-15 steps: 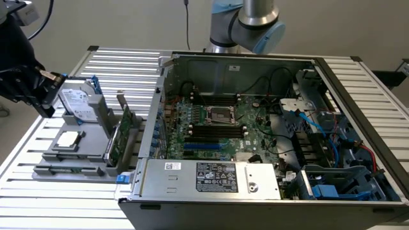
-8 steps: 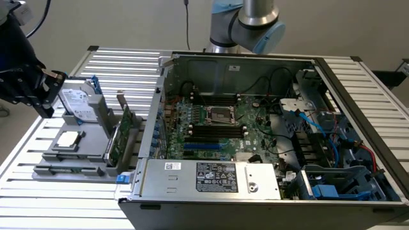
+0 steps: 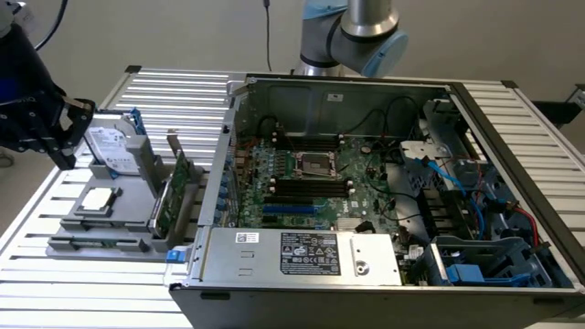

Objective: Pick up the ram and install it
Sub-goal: 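Pick up the ram and move it above insertion slot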

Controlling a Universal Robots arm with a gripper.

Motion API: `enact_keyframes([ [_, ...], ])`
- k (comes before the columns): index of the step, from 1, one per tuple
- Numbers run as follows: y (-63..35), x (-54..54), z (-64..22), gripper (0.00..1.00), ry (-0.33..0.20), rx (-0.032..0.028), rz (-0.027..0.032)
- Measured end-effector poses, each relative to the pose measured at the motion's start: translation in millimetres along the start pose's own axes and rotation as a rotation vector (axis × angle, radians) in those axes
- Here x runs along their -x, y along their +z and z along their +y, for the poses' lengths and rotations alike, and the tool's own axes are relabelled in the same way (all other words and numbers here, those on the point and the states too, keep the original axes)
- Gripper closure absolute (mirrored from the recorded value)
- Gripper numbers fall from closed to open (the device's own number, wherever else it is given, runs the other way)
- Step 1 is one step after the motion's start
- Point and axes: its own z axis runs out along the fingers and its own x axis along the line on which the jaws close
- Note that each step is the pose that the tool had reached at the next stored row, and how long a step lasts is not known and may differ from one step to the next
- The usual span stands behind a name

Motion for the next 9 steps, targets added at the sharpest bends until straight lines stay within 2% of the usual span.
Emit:
enact_keyframes([
  [9,3.2,0.1,-0.2,0.89,-0.163,-0.0034,0.0080],
])
